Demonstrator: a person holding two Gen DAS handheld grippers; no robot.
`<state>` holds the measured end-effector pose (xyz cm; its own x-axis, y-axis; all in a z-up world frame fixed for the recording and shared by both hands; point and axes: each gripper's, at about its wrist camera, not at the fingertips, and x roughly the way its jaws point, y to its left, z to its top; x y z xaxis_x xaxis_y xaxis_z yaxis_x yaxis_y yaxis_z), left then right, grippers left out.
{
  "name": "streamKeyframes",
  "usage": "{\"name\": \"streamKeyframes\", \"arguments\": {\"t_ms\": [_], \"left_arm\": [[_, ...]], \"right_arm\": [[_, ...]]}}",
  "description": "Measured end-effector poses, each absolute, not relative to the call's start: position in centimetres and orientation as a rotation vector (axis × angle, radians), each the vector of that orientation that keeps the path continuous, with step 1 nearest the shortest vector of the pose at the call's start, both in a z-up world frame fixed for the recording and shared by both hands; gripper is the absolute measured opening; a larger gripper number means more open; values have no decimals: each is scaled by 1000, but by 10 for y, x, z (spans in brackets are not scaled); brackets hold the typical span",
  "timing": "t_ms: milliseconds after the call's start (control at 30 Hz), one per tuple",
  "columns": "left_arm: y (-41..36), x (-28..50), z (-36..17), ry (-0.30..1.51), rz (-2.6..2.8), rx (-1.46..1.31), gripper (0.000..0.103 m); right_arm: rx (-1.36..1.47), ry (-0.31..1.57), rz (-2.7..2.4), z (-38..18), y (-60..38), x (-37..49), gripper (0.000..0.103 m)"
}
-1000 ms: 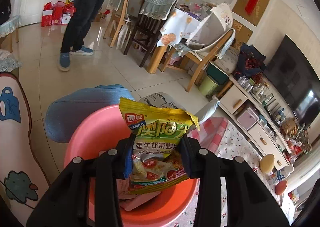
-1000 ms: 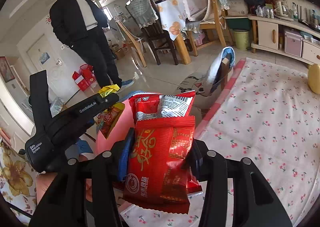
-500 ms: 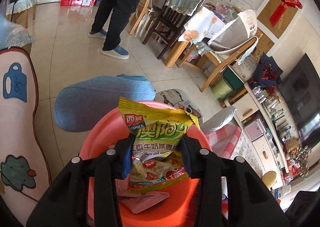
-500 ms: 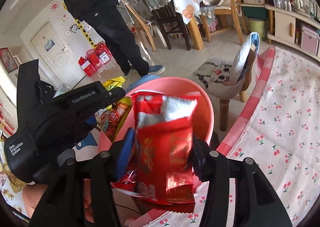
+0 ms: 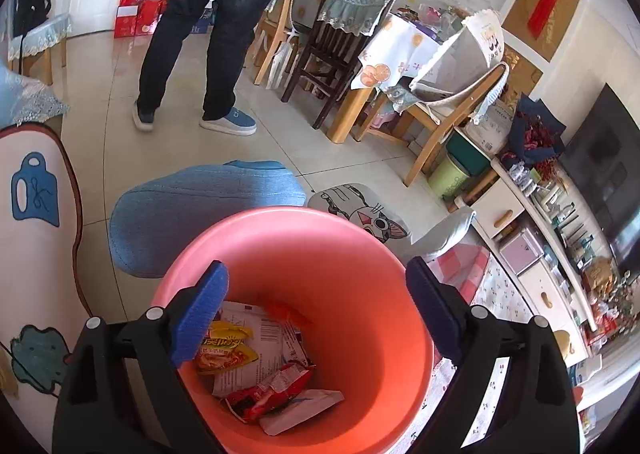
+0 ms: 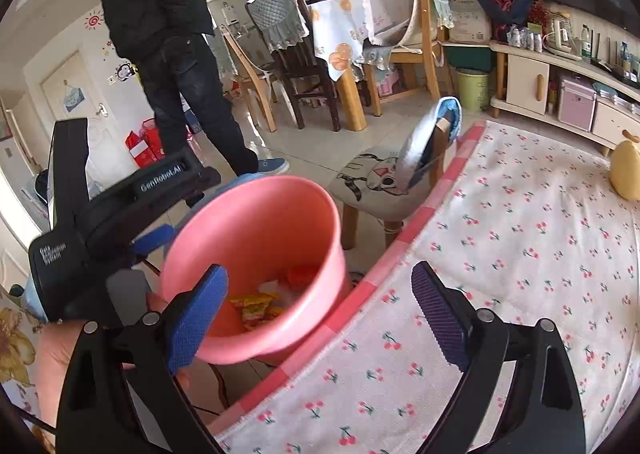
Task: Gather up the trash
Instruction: 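Open both tools over the pink bucket to drop the snack bags, then move both tools back over the table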
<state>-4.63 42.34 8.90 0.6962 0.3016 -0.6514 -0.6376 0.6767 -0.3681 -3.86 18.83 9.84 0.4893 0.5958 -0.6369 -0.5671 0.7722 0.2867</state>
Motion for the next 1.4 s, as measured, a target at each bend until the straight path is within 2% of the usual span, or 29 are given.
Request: {"name": "streamKeyframes", "arguments": {"t_ms": [400, 800, 1400], "left_arm": [[374, -24, 99, 652, 527, -358, 97], [323, -20, 107, 623, 445, -173, 99], [262, -21, 108, 603, 336, -30, 99]], "right_arm": [[-18, 773, 613, 89, 141, -50, 94], [-87, 677, 515, 92, 85, -71, 95], [-184, 532, 400, 90, 20, -114, 96]]}}
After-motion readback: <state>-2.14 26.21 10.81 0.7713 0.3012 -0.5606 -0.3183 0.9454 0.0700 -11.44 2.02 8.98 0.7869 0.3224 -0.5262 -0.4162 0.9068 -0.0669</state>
